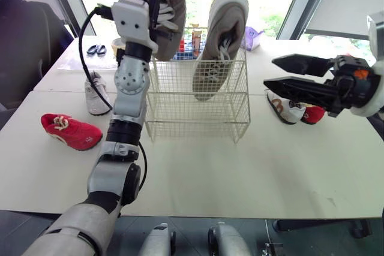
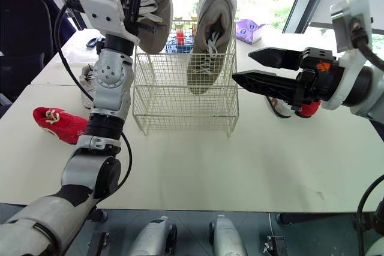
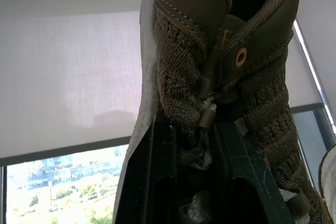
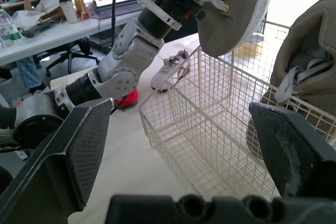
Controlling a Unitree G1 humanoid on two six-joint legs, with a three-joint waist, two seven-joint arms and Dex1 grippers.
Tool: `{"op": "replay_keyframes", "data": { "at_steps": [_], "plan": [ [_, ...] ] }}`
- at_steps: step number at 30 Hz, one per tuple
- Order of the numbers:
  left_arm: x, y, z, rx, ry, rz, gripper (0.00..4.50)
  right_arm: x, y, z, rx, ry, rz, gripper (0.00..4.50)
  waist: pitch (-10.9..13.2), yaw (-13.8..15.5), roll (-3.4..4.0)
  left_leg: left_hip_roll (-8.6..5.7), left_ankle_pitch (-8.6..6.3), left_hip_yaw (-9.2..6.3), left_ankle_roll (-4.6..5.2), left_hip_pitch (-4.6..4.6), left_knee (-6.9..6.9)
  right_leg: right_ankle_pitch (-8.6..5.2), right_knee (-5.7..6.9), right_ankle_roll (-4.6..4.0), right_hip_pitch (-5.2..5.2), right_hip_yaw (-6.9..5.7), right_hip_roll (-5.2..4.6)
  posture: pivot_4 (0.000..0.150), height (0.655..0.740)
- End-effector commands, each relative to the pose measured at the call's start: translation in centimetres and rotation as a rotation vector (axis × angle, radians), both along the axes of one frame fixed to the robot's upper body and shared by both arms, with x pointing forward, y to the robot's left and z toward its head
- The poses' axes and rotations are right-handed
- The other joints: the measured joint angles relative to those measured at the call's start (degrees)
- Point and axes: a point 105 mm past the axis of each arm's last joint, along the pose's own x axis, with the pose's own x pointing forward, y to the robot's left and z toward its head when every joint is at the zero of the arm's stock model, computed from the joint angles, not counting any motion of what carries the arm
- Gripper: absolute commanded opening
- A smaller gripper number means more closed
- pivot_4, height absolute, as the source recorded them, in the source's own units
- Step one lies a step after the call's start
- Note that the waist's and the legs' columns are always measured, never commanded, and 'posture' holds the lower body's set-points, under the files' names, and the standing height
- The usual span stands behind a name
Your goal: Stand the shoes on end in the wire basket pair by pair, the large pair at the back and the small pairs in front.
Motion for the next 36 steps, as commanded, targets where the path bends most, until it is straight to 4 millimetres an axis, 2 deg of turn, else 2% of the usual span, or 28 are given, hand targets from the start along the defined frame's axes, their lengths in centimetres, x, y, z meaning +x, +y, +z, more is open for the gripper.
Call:
{"op": "replay_keyframes", "data": {
  "at_steps": [1, 6, 12, 17, 19, 22, 30, 36],
  "plan": [
    [0.3, 0.0, 1.1, 0.016, -0.027, 0.013, 0.22, -0.4, 0.3, 0.8, 0.018, -0.048, 0.007, 4.5, 0.0, -0.02, 0.0, 0.0, 0.0, 0.0, 0.0, -0.01, 0.0, 0.0, -0.01, 0.0, 0.0, 0.0, 0.0, 0.15, 0.74],
    [1.3, -0.3, 0.1, 0.022, 0.018, 0.002, 0.22, -0.5, 0.4, 0.8, 0.023, -0.047, 0.001, 4.5, 0.0, -0.11, 0.0, 0.0, 0.0, 0.0, 0.01, -0.02, 0.0, 0.0, -0.01, 0.01, -0.02, 0.0, 0.0, 0.15, 0.74],
    [2.1, -0.6, -2.8, 0.052, 0.071, 0.018, 0.22, -0.4, 0.6, 0.6, 0.025, -0.043, -0.001, 4.5, -0.02, -0.06, 0.02, 0.0, -0.01, 0.0, 0.02, -0.01, 0.0, 0.01, -0.01, 0.01, -0.01, 0.01, -0.03, 0.15, 0.74],
    [1.7, -0.9, -0.8, 0.057, 0.008, 0.007, 0.22, -0.3, 0.6, 0.6, 0.028, -0.035, -0.001, 4.5, -0.04, -0.08, 0.03, 0.0, 0.0, 0.01, 0.03, 0.0, 0.0, 0.01, 0.0, 0.01, -0.01, 0.02, -0.02, 0.15, 0.74],
    [0.8, -1.0, 1.5, 0.035, -0.062, 0.004, 0.22, -0.2, 0.8, 0.5, 0.032, -0.034, 0.005, 4.5, -0.03, -0.1, 0.02, -0.01, 0.0, 0.02, 0.03, 0.0, 0.0, 0.01, 0.0, 0.02, -0.01, 0.02, -0.02, 0.15, 0.74],
    [0.2, -0.9, 2.7, 0.02, -0.105, 0.007, 0.22, -0.1, 0.9, 0.4, 0.034, -0.032, 0.009, 4.5, -0.02, -0.1, 0.0, -0.01, 0.0, 0.0, 0.04, -0.07, 0.0, 0.01, -0.02, 0.02, -0.07, 0.02, -0.02, 0.15, 0.74],
    [0.8, -0.7, 2.4, 0.035, -0.083, 0.031, 0.22, -0.2, 1.1, 0.2, 0.046, -0.032, 0.007, 4.5, 0.0, -0.18, -0.03, 0.0, -0.04, 0.02, 0.1, -0.18, -0.02, 0.01, -0.05, 0.03, -0.22, 0.03, -0.04, 0.15, 0.74],
    [2.3, -1.1, -1.0, 0.041, 0.039, 0.001, 0.22, -0.2, 1.2, 0.1, 0.051, -0.033, 0.007, 4.5, 0.0, -0.13, -0.03, 0.0, -0.04, 0.04, 0.1, -0.2, -0.02, 0.02, -0.06, 0.03, -0.23, 0.03, -0.05, 0.15, 0.74]
  ]
}}
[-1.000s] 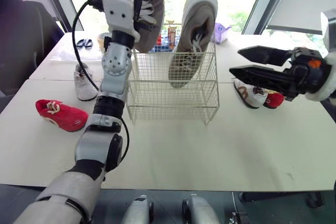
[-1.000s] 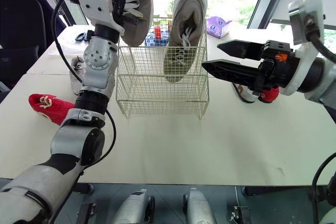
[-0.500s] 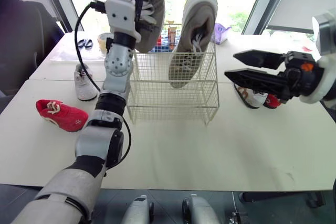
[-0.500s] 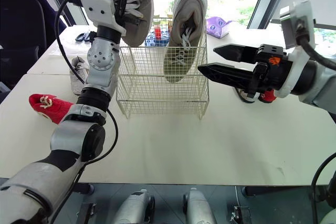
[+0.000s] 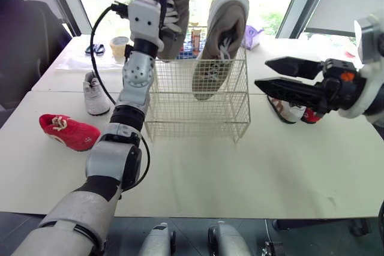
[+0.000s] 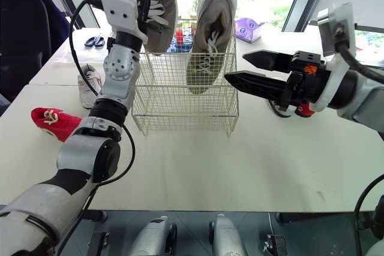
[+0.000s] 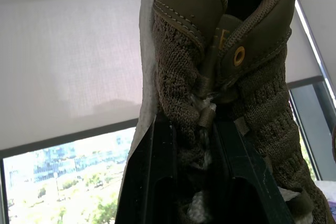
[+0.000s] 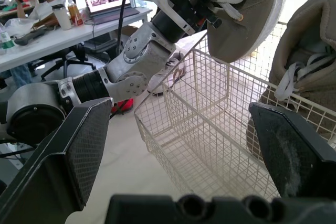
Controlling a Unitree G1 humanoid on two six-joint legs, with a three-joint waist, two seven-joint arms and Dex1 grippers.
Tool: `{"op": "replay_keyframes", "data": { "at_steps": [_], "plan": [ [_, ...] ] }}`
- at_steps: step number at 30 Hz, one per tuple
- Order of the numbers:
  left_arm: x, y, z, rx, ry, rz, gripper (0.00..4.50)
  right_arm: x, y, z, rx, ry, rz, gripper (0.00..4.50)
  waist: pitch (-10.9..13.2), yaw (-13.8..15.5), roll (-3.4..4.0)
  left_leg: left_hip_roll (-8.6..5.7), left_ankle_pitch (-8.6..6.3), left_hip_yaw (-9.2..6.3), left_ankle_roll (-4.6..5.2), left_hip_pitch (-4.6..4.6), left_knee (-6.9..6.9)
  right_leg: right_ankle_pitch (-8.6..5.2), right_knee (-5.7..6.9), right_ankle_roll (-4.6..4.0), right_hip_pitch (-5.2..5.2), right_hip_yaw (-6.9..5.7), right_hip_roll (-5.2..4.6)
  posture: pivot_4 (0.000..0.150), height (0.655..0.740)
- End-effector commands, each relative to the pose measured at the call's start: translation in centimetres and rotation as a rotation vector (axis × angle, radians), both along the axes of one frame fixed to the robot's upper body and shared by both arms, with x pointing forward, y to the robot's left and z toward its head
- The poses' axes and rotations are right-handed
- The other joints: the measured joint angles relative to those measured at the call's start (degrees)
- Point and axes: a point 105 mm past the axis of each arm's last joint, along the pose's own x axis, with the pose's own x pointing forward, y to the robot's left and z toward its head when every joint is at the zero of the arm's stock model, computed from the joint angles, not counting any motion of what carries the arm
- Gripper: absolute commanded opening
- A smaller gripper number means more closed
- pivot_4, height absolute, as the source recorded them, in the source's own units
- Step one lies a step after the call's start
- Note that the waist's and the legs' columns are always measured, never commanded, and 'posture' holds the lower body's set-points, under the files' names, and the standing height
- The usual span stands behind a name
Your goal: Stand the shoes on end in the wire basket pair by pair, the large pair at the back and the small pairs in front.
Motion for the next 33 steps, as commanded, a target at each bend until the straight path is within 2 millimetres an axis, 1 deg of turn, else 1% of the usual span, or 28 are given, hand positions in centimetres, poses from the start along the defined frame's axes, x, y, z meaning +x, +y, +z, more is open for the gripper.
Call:
{"op": "replay_keyframes", "data": {
  "at_steps": [1, 4, 10, 12, 13, 15, 18, 19, 27, 28, 30, 33],
  "plan": [
    [-0.1, -0.6, -0.6, -0.01, 0.012, -0.038, 0.22, -0.7, 0.4, 0.9, 0.023, -0.049, 0.026, 4.5, 0.0, 0.0, 0.0, 0.0, 0.0, 0.0, 0.0, 0.0, 0.0, 0.0, 0.0, 0.0, 0.0, 0.0, 0.0, 0.15, 0.74],
    [0.3, -0.9, -2.6, -0.038, 0.086, -0.067, 0.22, -0.7, 0.5, 0.7, 0.023, -0.046, 0.024, 4.5, 0.0, 0.01, 0.0, 0.0, 0.0, 0.0, 0.01, 0.01, 0.0, 0.0, 0.0, 0.0, 0.0, 0.0, -0.02, 0.15, 0.74],
    [0.2, -0.9, -4.8, -0.115, 0.197, -0.126, 0.22, -0.6, 0.6, 0.4, 0.025, -0.041, 0.022, 4.5, 0.0, 0.01, 0.0, 0.0, 0.0, 0.0, 0.01, 0.02, 0.0, 0.0, 0.02, 0.0, 0.0, 0.02, -0.02, 0.15, 0.74],
    [-0.6, -0.9, -5.3, -0.112, 0.215, -0.14, 1.24, -0.5, 0.7, 0.2, 0.031, -0.038, 0.024, 4.5, -0.01, -0.06, 0.02, 0.01, 0.0, 0.0, 0.01, 0.02, 0.0, 0.0, 0.02, 0.0, 0.0, 0.02, -0.03, 0.15, 0.74],
    [-1.1, -0.8, -5.3, -0.121, 0.217, -0.144, 1.64, -0.5, 0.7, 0.0, 0.032, -0.035, 0.025, 4.5, -0.01, -0.08, 0.02, 0.01, -0.01, 0.0, 0.01, 0.03, -0.01, 0.0, 0.01, 0.0, 0.0, 0.05, -0.03, 0.15, 0.74],
    [-1.9, -0.2, -5.0, -0.133, 0.225, -0.141, 2.64, -0.3, 0.8, -0.1, 0.036, -0.032, 0.027, 4.5, -0.01, -0.06, 0.02, 0.03, -0.01, 0.01, 0.01, 0.04, -0.01, 0.0, 0.02, 0.0, 0.0, 0.08, -0.04, 0.15, 0.74],
    [-3.0, 0.1, -4.9, -0.125, 0.247, -0.141, 4.17, -0.2, 0.8, -0.2, 0.042, -0.028, 0.031, 4.5, -0.01, 0.0, 0.01, 0.05, 0.0, -0.03, 0.01, 0.04, 0.01, 0.01, 0.05, -0.01, 0.0, 0.11, -0.04, 0.15, 0.74],
    [-3.5, 0.1, -4.8, -0.117, 0.253, -0.143, 4.4, -0.1, 0.8, -0.3, 0.044, -0.026, 0.032, 4.5, -0.01, 0.01, 0.01, 0.05, 0.0, -0.03, 0.01, 0.04, 0.01, 0.01, 0.05, -0.01, 0.0, 0.11, -0.02, 0.15, 0.74],
    [-6.8, 0.5, -3.6, -0.07, 0.307, -0.171, 4.4, 0.4, 1.0, -1.1, 0.058, -0.009, 0.039, 4.5, -0.01, -0.07, 0.01, 0.03, -0.01, -0.02, 0.01, 0.01, 0.01, 0.0, -0.01, -0.01, 0.0, 0.1, -0.01, 0.15, 0.74],
    [-7.5, 1.0, -2.8, -0.043, 0.297, -0.17, 4.4, 0.6, 1.0, -1.3, 0.061, -0.003, 0.042, 4.5, -0.01, -0.11, 0.01, 0.03, -0.01, -0.02, 0.01, 0.03, 0.01, 0.0, 0.01, -0.01, 0.0, 0.1, 0.01, 0.15, 0.74],
    [-8.3, 1.7, -1.9, 0.0, 0.294, -0.16, 4.4, 0.7, 1.1, -1.6, 0.063, 0.004, 0.048, 4.5, -0.01, -0.27, 0.02, 0.05, -0.01, 0.01, 0.01, 0.07, 0.0, 0.0, 0.03, -0.01, 0.0, 0.09, 0.06, 0.15, 0.74],
    [-9.1, 3.4, -2.1, 0.018, 0.36, -0.149, 4.4, 1.0, 0.8, -1.8, 0.065, 0.011, 0.039, 4.5, -0.01, -0.26, 0.03, 0.06, -0.01, 0.01, 0.01, 0.08, -0.01, 0.0, 0.05, -0.01, 0.0, 0.09, 0.08, 0.15, 0.74]
  ]
}}
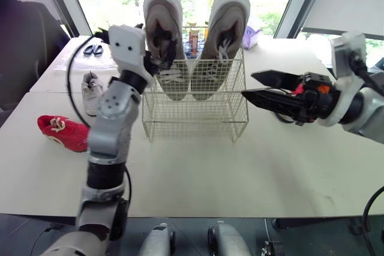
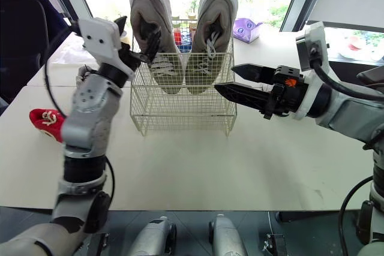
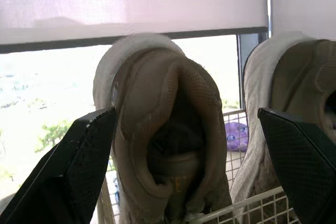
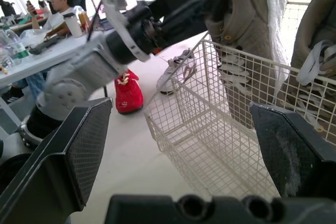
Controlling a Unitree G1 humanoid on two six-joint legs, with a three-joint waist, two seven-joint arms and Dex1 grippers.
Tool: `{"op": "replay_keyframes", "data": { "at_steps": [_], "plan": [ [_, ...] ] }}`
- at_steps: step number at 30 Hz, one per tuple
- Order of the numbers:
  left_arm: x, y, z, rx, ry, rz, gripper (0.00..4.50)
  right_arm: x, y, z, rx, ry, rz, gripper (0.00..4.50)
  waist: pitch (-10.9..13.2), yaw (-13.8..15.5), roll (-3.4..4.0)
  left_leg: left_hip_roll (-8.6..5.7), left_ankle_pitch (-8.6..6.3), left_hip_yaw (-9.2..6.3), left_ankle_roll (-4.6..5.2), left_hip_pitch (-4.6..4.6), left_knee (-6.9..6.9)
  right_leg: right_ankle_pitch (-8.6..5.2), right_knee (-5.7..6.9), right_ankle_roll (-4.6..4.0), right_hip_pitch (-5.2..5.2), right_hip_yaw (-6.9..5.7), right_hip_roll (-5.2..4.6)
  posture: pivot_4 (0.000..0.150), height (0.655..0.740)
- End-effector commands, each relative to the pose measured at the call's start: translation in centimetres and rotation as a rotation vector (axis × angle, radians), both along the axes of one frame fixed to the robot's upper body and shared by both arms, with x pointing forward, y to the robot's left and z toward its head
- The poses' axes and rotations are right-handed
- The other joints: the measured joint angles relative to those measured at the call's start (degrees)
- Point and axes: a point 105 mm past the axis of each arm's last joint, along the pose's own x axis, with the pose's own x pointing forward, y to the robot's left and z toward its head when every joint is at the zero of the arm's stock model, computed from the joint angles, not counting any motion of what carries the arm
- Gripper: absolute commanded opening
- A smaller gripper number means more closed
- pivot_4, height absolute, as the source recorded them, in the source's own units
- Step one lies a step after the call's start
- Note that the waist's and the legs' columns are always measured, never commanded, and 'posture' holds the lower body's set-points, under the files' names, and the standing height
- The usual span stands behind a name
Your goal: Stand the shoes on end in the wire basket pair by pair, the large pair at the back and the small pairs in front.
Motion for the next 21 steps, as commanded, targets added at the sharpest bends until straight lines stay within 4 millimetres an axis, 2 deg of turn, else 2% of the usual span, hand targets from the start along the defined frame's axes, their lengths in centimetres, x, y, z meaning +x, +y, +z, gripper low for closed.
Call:
{"op": "replay_keyframes", "data": {
  "at_steps": [1, 4, 8, 11, 13, 15, 16, 19, 21],
  "plan": [
    [-1.7, 1.9, 0.6, -0.007, 0.036, -0.008, 4.4, 0.1, -0.5, 0.5, 0.012, -0.035, -0.013, 4.5, 0.0, 0.02, 0.0, 0.0, 0.0, 0.0, 0.0, 0.0, 0.0, 0.0, 0.0, 0.0, 0.0, 0.0, 0.0, 0.15, 0.74],
    [-2.5, 3.1, 0.3, -0.057, 0.094, -0.045, 4.4, 0.5, -1.0, 0.4, 0.01, -0.039, -0.047, 4.5, 0.0, 0.11, 0.0, 0.0, 0.0, 0.0, 0.0, 0.0, 0.0, 0.0, -0.03, 0.0, 0.01, -0.01, -0.02, 0.15, 0.74],
    [-4.3, 5.1, -1.7, -0.057, 0.287, -0.232, 4.4, 1.3, -2.4, -0.4, -0.013, -0.019, -0.115, 4.5, 0.01, 0.07, -0.01, 0.0, 0.0, -0.01, 0.0, -0.01, 0.0, -0.01, -0.04, 0.0, 0.01, -0.02, -0.03, 0.15, 0.74],
    [-5.5, 6.2, -2.3, -0.009, 0.439, -0.388, 4.4, 2.8, -4.9, -0.3, 0.037, -0.03, -0.26, 4.5, 0.02, -0.26, 0.01, 0.02, 0.0, -0.02, 0.0, 0.0, -0.01, -0.01, -0.04, -0.01, 0.01, -0.05, 0.02, 0.15, 0.74],
    [-6.6, 6.0, -3.1, -0.001, 0.496, -0.494, 4.4, 5.2, -9.0, -0.8, 0.108, -0.117, -0.555, 4.5, 0.01, -0.21, -0.01, -0.01, 0.0, 0.01, 0.0, 0.02, 0.0, -0.01, -0.04, -0.01, 0.02, -0.05, 0.0, 0.15, 0.74],
    [-7.3, 4.9, -4.7, 0.065, 0.57, -0.542, 4.4, 5.9, -11.2, -3.2, 0.025, -0.165, -0.734, 4.5, 0.01, 0.15, 0.0, -0.04, 0.0, -0.01, -0.01, 0.08, 0.01, -0.02, -0.11, 0.01, 0.18, -0.06, -0.02, 0.15, 0.74],
    [-7.6, 4.4, -5.2, 0.079, 0.592, -0.563, 4.4, 5.8, -11.5, -3.9, -0.012, -0.181, -0.756, 4.5, 0.01, 0.24, 0.01, -0.06, 0.0, -0.01, -0.01, 0.07, -0.01, -0.04, -0.15, 0.03, 0.19, -0.05, -0.05, 0.15, 0.74],
    [-9.3, 2.4, -6.8, 0.152, 0.65, -0.669, 4.4, 6.1, -13.2, -7.8, -0.12, -0.178, -0.882, 4.5, 0.02, 0.02, 0.01, -0.09, 0.0, -0.01, -0.01, -0.02, -0.02, -0.05, -0.16, 0.05, 0.09, 0.01, -0.11, 0.15, 0.74],
    [-9.7, 1.9, -7.2, 0.162, 0.665, -0.7, 4.4, 6.4, -14.1, -9.9, -0.154, -0.159, -0.93, 4.5, 0.01, -0.31, 0.03, -0.06, 0.01, 0.01, -0.02, 0.01, -0.02, -0.05, -0.14, 0.05, 0.09, 0.08, -0.11, 0.15, 0.74]
  ]
}}
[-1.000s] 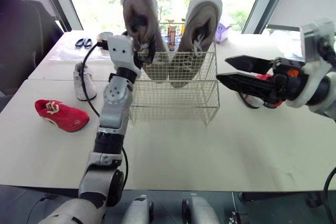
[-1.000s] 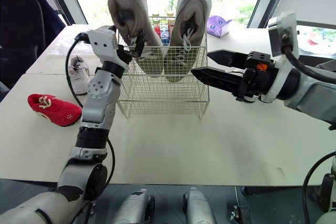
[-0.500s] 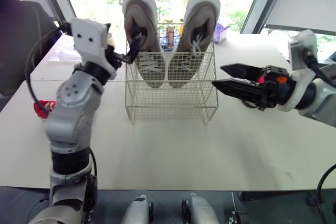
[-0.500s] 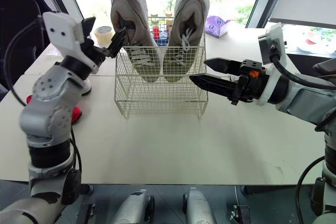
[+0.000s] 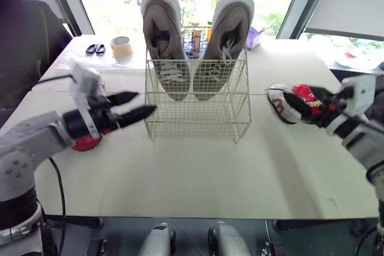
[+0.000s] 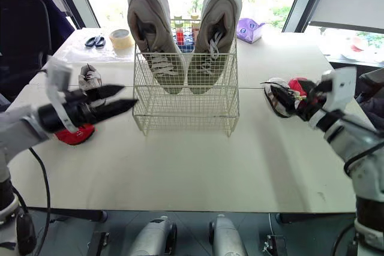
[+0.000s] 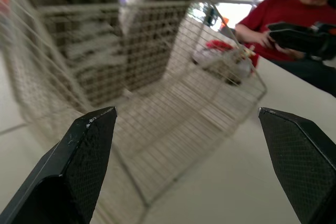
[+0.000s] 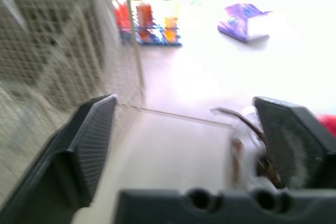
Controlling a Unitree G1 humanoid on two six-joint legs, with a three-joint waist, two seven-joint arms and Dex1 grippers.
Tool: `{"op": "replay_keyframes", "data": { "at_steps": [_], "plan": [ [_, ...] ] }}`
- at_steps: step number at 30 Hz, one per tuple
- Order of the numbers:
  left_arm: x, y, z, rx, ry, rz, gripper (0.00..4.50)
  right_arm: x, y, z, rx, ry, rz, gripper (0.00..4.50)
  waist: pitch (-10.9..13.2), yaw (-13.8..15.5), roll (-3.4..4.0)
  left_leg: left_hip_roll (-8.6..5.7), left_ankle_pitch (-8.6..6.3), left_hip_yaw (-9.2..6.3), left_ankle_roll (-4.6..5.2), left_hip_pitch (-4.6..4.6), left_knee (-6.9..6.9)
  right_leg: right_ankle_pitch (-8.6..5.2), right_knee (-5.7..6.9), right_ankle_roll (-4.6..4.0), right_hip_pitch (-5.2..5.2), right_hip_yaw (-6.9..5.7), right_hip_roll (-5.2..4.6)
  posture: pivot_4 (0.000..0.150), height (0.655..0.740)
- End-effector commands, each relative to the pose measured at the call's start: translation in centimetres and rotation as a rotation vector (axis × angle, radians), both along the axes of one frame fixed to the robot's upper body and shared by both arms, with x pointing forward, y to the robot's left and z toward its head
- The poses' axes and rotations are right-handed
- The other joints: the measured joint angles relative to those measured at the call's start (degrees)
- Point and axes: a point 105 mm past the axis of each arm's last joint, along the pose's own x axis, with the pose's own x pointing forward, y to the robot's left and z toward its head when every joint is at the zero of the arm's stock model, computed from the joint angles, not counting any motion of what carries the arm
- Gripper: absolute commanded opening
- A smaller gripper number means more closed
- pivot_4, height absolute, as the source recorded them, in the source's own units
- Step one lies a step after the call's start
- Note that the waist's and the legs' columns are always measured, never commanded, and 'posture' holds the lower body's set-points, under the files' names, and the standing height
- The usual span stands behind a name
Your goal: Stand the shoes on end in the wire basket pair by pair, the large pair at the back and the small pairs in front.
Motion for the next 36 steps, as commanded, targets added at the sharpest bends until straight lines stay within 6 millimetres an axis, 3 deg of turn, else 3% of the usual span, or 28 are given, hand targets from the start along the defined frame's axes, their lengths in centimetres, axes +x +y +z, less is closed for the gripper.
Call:
{"op": "replay_keyframes", "data": {
  "at_steps": [1, 5, 11, 18, 28, 31, 36],
  "plan": [
    [-1.2, -1.2, 0.4, 0.024, -0.041, -0.074, 4.4, 0.4, -1.5, -1.4, -0.078, -0.036, -0.091, 4.5, 0.0, -0.48, 0.03, 0.01, 0.0, 0.02, -0.01, 0.04, -0.01, 0.0, 0.03, -0.01, 0.0, 0.03, 0.0, 0.15, 0.74],
    [-2.1, -2.3, -0.5, 0.057, -0.042, -0.101, 4.4, 1.6, -2.2, -4.2, -0.063, 0.012, -0.136, 4.5, -0.04, -1.58, 0.1, 0.06, 0.03, 0.05, -0.05, 0.16, -0.04, 0.01, 0.13, -0.05, 0.01, 0.09, 0.04, 0.15, 0.74],
    [-4.2, -3.9, -1.7, 0.062, 0.005, -0.195, 4.4, 3.9, -2.6, -5.3, -0.043, 0.019, -0.127, 4.5, 0.0, -1.61, 0.26, 0.06, 0.03, 0.12, -0.04, 0.2, -0.07, 0.02, 0.15, -0.05, 0.01, 0.11, 0.09, 0.15, 0.74],
    [-3.6, -3.6, -1.9, 0.069, -0.003, -0.134, 4.4, 6.2, -3.0, -5.8, 0.04, 0.047, -0.098, 4.5, 0.0, -1.34, 0.27, 0.04, 0.02, 0.12, -0.04, 0.19, -0.07, 0.02, 0.14, -0.05, 0.02, 0.12, 0.1, 0.15, 0.74],
    [-2.8, -3.7, -2.3, 0.082, -0.01, -0.096, 4.4, 7.2, -2.8, -7.5, 0.061, 0.085, -0.109, 4.5, 0.0, -1.56, 0.28, 0.04, 0.02, 0.12, -0.03, 0.19, -0.07, 0.02, 0.14, -0.05, 0.02, 0.12, 0.09, 0.15, 0.74],
    [-2.4, -3.5, -2.5, 0.093, -0.013, -0.084, 4.5, 7.7, -2.7, -7.6, 0.062, 0.086, -0.113, 3.68, 0.01, -1.6, 0.29, 0.03, 0.02, 0.13, -0.03, 0.19, -0.08, 0.02, 0.14, -0.05, 0.02, 0.12, 0.09, 0.15, 0.74],
    [-2.0, -3.2, -2.7, 0.111, -0.009, -0.065, 4.5, 8.1, -2.3, -7.4, 0.057, 0.074, -0.108, 1.3, 0.02, -1.59, 0.3, 0.03, 0.02, 0.13, -0.03, 0.19, -0.08, 0.02, 0.13, -0.05, 0.02, 0.12, 0.1, 0.15, 0.74]
  ]
}}
